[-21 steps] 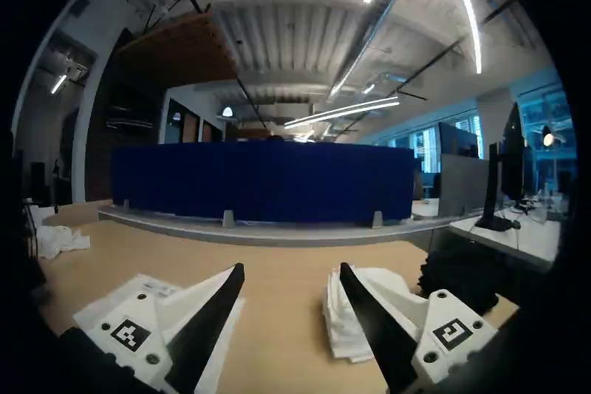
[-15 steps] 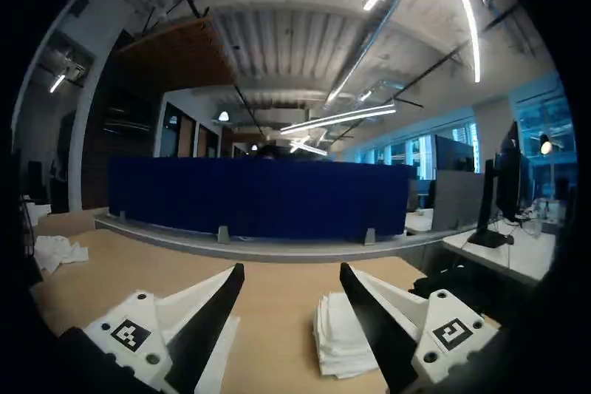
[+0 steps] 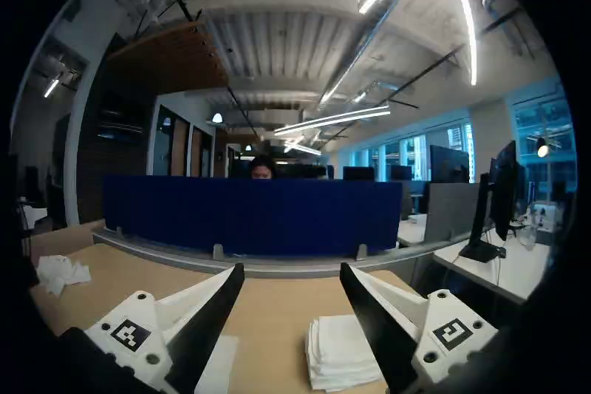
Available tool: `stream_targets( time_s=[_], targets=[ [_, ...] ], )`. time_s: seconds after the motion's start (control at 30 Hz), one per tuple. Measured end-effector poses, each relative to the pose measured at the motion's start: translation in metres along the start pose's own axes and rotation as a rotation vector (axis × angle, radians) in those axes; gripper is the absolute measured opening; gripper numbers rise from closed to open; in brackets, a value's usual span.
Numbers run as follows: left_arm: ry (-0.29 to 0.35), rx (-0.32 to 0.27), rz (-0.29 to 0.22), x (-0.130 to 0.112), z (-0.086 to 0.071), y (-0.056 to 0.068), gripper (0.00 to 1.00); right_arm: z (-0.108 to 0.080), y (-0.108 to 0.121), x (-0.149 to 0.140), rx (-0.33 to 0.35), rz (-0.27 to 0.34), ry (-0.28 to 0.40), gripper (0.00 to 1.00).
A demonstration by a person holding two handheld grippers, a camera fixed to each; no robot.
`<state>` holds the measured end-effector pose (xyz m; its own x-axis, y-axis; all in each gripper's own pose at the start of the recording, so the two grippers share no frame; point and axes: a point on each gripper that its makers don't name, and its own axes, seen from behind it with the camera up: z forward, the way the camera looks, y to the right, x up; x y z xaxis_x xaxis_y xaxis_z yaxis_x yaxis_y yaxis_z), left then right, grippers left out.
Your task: Fold towel
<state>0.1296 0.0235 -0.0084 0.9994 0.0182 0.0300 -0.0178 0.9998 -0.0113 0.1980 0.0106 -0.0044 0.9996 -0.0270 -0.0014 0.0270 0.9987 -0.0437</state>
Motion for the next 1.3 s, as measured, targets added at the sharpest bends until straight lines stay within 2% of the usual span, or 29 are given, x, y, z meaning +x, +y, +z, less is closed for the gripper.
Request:
stream_targets(
  time_s=[0.1,0.2,0.47,0.67,0.77,0.87,1.07,1.3],
  targets=[
    [-0.016,-0.023,0.007,0.007,0.001,0.006,0.96,0.002,-0.001,0.003,0.015,-0.006,-0.017,1.00],
    [-0.044,-0.070,0.021,0.011,0.002,0.016,0.96,0.004,-0.005,0.008,0.052,-0.024,-0.040,1.00],
    [-0.143,-0.240,0.116,0.010,0.003,0.043,0.96,-0.001,-0.036,0.007,0.245,-0.073,-0.146,1.00],
    [-0.216,-0.371,0.188,0.000,-0.002,0.066,0.96,-0.010,-0.054,0.001,0.381,-0.097,-0.234,1.00],
    [-0.250,-0.427,0.205,-0.006,-0.005,0.076,0.96,-0.015,-0.063,-0.002,0.438,-0.113,-0.276,1.00],
    [-0.275,-0.457,0.206,-0.012,-0.007,0.082,0.96,-0.019,-0.070,-0.007,0.475,-0.133,-0.309,1.00],
    [-0.336,-0.498,0.213,-0.038,-0.011,0.091,0.96,-0.028,-0.080,-0.032,0.529,-0.183,-0.391,1.00],
    [-0.443,-0.555,0.233,-0.089,-0.022,0.100,0.96,-0.043,-0.090,-0.085,0.583,-0.225,-0.517,1.00]
  ],
)
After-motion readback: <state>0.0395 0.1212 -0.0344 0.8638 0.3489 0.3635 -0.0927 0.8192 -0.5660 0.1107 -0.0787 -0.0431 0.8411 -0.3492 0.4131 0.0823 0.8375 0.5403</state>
